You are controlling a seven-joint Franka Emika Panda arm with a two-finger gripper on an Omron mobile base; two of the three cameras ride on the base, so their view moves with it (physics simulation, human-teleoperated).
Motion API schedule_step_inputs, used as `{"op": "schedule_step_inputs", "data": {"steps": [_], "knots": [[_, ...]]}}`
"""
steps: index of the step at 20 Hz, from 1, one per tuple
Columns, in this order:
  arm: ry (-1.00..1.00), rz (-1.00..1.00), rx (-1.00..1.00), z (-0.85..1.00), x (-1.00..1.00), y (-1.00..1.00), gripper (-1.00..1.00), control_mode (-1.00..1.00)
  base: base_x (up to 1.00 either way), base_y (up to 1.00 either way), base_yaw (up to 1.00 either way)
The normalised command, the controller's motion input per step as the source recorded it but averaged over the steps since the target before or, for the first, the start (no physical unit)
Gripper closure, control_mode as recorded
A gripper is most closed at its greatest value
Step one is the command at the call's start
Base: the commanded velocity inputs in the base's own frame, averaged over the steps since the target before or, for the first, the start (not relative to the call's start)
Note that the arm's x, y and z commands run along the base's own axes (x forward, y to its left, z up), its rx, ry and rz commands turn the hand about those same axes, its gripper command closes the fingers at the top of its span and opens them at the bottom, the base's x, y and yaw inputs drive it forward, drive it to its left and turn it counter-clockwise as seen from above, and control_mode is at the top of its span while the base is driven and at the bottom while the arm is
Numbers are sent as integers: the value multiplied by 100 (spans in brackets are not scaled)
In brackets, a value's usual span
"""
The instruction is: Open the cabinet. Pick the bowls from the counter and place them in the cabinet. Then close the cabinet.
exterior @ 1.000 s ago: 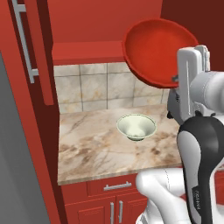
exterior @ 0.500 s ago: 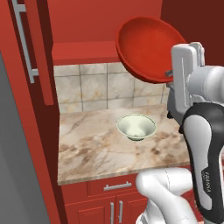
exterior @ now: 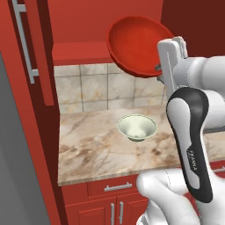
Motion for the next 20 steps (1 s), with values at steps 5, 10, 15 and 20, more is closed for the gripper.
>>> {"op": "schedule_step_inputs", "data": {"steps": [5,10,15,20], "knots": [[0,0,-11,0,57,27,100,-100,0,0,0],[0,0,-10,0,59,27,100,-100,0,0,0],[0,0,-5,0,55,10,100,-100,0,0,0],[0,0,-3,0,57,9,100,-100,0,0,0]]}}
